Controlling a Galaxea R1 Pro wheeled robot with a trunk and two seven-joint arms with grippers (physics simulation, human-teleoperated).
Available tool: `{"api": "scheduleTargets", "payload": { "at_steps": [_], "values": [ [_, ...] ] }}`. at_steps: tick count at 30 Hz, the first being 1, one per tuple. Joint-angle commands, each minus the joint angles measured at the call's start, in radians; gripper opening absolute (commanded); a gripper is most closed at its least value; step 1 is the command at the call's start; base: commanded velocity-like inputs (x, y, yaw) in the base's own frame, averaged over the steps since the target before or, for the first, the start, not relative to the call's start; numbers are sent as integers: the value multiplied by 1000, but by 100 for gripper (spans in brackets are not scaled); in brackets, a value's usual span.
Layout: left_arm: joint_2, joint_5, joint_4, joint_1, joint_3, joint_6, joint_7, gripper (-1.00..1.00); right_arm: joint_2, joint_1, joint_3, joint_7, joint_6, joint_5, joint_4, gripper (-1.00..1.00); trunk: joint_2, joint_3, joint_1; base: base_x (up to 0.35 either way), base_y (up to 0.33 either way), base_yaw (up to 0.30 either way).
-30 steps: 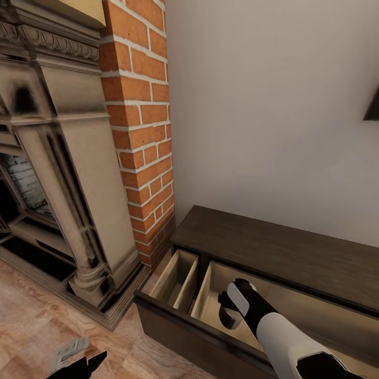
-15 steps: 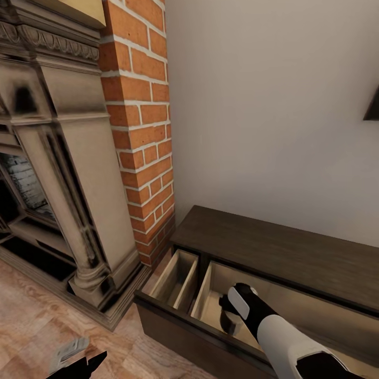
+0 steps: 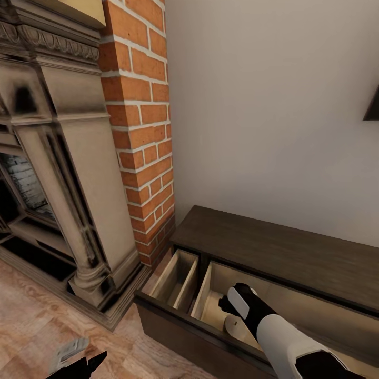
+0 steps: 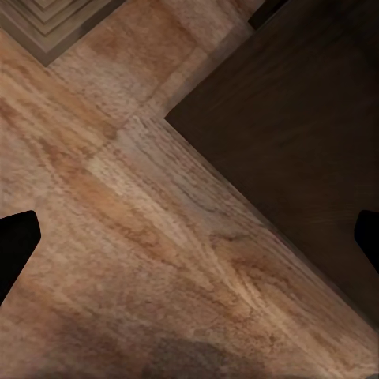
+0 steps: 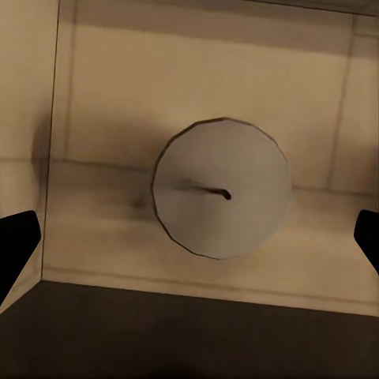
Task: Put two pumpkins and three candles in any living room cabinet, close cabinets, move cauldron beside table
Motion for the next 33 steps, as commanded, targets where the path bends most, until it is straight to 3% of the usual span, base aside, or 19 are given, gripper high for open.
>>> {"api": "scheduleTargets", "payload": {
  "at_steps": [1, 7, 25, 33],
  "values": [
    [0, -1, -1, 0, 2, 5, -5, 100, -1, -1, 8, -8, 4, -9, -1, 100, 0, -1, 0, 0, 0, 0],
    [0, -1, -1, 0, 2, 5, -5, 100, -3, -1, 8, -7, 3, -9, 0, 100, 0, -1, 0, 0, 0, 0],
    [-2, -1, 0, 0, 6, 34, 0, 100, -5, -1, 9, -5, 0, -10, 1, 100, 4, 69, -8, -2, 0, 0],
    [-2, -1, 1, 0, 6, 38, 1, 100, -5, 1, 13, -2, -1, -9, -10, 100, 60, 94, -39, -87, 0, 0]
  ]
}}
